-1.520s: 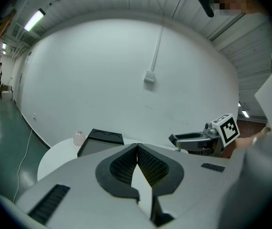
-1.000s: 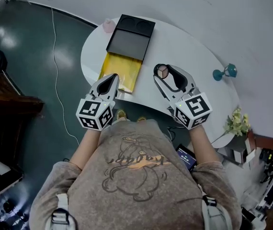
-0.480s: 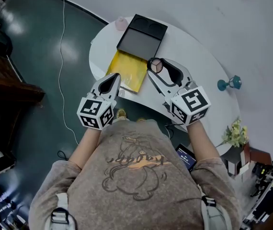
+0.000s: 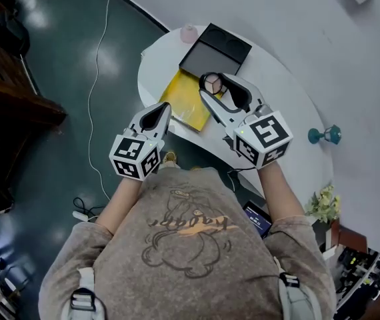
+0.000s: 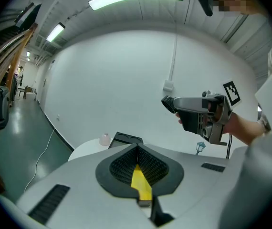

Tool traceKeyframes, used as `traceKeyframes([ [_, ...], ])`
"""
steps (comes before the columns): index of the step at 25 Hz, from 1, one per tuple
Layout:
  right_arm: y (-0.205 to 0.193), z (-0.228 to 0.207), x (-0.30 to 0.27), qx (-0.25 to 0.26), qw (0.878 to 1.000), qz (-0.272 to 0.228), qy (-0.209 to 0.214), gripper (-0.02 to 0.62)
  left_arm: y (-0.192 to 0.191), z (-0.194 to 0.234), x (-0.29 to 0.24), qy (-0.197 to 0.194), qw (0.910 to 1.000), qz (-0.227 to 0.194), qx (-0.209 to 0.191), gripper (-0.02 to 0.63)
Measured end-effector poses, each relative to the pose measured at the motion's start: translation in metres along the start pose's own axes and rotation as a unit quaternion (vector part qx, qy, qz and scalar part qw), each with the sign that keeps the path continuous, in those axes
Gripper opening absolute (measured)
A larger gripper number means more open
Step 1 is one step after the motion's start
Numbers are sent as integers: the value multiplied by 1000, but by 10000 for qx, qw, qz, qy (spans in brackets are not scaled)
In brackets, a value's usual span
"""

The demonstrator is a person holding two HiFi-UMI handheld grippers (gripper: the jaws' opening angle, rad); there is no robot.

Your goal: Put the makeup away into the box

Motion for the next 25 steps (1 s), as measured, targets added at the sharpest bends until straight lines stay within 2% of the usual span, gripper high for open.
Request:
traceKeyframes([
  [5, 2, 3, -22, 37, 9998, 34, 167, 225, 4, 10, 10, 162, 9999, -23, 22, 21],
  [9, -12, -1, -37, 108, 9996, 198, 196, 225, 5, 18, 15, 291, 9996, -41, 27, 21],
  [17, -70, -20, -60, -114, 9967, 797, 53, 225, 5, 32, 21, 470, 9989, -37, 67, 21],
  [25, -133, -33, -80, -89, 9878, 1554, -89, 225, 5, 39, 22, 547, 9985, 1, 90, 21],
])
Point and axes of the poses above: the fingertips, and each gripper's own axes: x backward along the fingers, z to its left, y out of its top, the point moved 7 cm from there along x, backward along the fingers, and after that the axes turned 7 degrees about -z, right-handed, at the moved point
